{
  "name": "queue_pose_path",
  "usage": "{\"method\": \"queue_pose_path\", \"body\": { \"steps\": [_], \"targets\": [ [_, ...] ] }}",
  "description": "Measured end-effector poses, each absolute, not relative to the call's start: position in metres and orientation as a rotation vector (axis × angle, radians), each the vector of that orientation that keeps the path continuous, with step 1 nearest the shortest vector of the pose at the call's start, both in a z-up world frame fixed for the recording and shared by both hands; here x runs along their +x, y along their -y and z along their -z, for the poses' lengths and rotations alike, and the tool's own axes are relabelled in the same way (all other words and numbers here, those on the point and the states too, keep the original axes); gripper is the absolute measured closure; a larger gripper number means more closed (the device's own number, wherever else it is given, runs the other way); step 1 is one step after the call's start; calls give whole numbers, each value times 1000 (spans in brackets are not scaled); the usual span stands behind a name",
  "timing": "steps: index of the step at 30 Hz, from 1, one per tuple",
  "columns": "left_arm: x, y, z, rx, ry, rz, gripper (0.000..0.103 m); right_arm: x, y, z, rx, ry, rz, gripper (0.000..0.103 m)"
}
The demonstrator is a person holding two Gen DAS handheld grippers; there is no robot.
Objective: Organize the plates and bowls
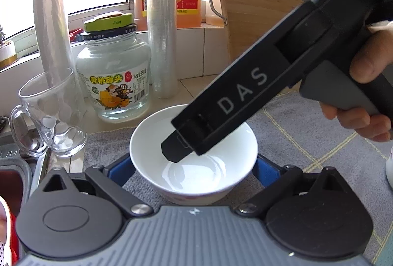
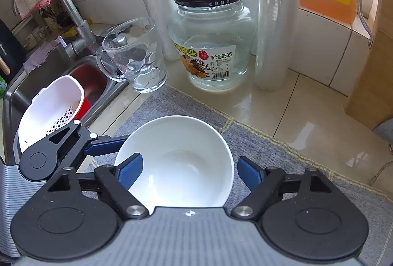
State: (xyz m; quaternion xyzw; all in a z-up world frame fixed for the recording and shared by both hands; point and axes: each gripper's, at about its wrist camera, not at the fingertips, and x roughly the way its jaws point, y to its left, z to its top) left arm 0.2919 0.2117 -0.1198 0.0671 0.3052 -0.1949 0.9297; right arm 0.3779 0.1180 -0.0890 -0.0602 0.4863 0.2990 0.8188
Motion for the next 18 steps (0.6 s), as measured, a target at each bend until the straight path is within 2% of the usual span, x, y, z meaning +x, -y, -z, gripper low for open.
{"method": "queue_pose_path", "body": {
  "steps": [11, 18],
  "targets": [
    [293, -212, 121, 138, -632, 401, 4, 379, -115, 89, -89, -1047, -649, 22],
    [289, -210, 115, 156, -634, 410, 4, 374, -111, 85, -68, -1052, -653, 22]
  ]
}}
